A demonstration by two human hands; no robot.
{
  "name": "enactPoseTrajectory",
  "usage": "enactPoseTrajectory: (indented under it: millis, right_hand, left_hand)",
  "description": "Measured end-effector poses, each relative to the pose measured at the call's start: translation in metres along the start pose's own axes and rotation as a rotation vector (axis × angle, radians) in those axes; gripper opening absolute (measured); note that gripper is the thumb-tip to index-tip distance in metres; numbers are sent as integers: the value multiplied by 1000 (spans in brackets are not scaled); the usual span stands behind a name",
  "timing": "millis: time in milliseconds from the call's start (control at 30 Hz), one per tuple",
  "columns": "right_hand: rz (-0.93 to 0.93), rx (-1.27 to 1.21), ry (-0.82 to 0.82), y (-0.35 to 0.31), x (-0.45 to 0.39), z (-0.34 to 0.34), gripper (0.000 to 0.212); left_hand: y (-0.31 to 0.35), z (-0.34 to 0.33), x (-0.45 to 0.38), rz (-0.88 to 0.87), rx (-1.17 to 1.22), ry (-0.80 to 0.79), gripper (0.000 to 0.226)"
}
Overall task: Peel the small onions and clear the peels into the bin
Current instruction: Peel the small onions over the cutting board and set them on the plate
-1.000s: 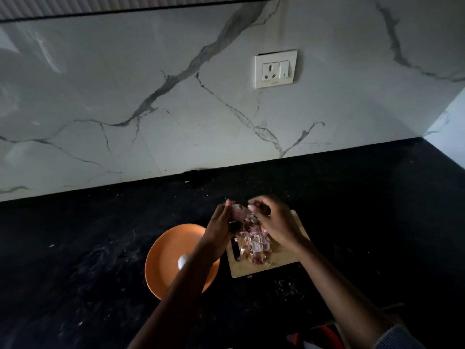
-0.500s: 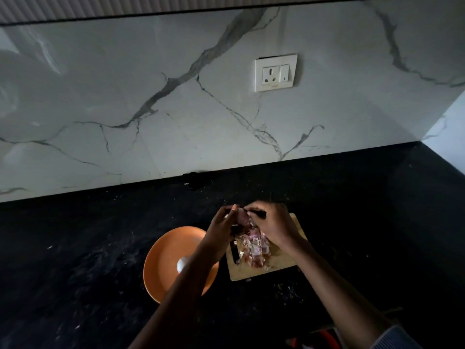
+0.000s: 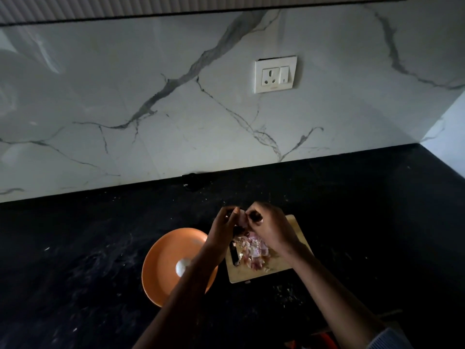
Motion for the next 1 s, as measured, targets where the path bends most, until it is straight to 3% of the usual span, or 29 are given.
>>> enactPoseTrajectory:
  millis: [200,600,767,867,1000]
  right_hand:
    - [-62,99,15,12,4,4,15]
    - [-183,85,-112,23,3,-5,29]
    - [-140,62,-143,24,3,-8,13]
    - [-148,10,-152,22,1,-6,15]
    - [-148,-38,-218,23,1,-6,54]
  left_hand:
    - [-4,16,-6,-61,-50,184,24]
    - [10,5,9,31,201,-9,25]
    - [9,8,8,89,255,24,26]
    - [11,6,8,100,255,-1,24]
    - [14,8,10,120,254,11,19]
Point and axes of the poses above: each hand's wrist, its own x-axis away from the middle knuckle, its own z-axis out of the back of the hand, y = z × x, the point moved 2 cm from there along -x, towards the middle knuckle, and after that the axes turned 13 degrees about x, right-handed, at the moved point
